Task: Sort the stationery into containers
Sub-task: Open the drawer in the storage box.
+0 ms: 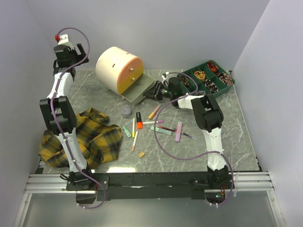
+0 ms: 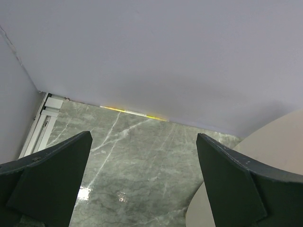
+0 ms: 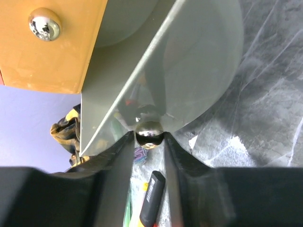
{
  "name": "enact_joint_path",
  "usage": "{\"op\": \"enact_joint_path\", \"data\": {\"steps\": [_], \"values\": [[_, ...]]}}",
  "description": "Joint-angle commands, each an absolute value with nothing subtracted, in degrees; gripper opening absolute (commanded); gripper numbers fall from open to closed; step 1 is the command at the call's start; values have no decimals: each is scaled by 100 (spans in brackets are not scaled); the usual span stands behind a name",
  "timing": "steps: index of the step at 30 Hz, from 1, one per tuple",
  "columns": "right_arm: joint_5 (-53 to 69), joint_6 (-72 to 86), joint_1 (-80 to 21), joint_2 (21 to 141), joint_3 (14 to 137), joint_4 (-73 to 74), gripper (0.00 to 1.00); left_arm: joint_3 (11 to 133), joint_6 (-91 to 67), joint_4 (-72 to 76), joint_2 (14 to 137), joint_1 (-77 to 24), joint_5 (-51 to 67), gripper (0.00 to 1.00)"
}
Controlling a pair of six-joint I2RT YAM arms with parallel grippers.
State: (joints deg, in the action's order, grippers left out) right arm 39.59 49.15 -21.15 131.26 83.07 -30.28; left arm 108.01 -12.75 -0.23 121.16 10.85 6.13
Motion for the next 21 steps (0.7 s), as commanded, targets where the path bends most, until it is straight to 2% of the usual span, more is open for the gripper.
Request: {"op": "enact_joint_path", "data": {"steps": [1,2,4,8,11,12,14,16,18,21], "values": [[3990,5018,-2030,12639,8086,-3392,44,10828,-1195,149,11576,1099,492,100],[4008,4984,-2030,12560,8034,-3401,50,10802,-1169,141,11558,1099,492,100],[4069,4905,-2013,12472,7937,-3340,55,10776,-1178,132,11479,1099,510,99],[4201,4756,-1907,12060,7568,-3402,57,10635,-1134,132,11294,1107,641,99],[4297,4292,-1802,11657,7366,-2937,63,10582,-1064,62,11075,1116,633,99],[4498,4098,-1767,11524,7339,-2796,70,10565,-1063,18,11013,1116,615,99],[4745,3180,-1679,11058,7408,-2069,100,10381,-1125,-130,10715,1116,580,100],[5130,2237,-1679,10664,7610,-739,100,10109,-1212,-342,10373,1099,589,100],[5491,559,-1679,10495,7997,728,100,9767,-1309,-500,10109,1081,624,99],[5502,-1638,-1810,10275,8437,2287,100,8695,-1380,-615,9485,968,668,99]]}}
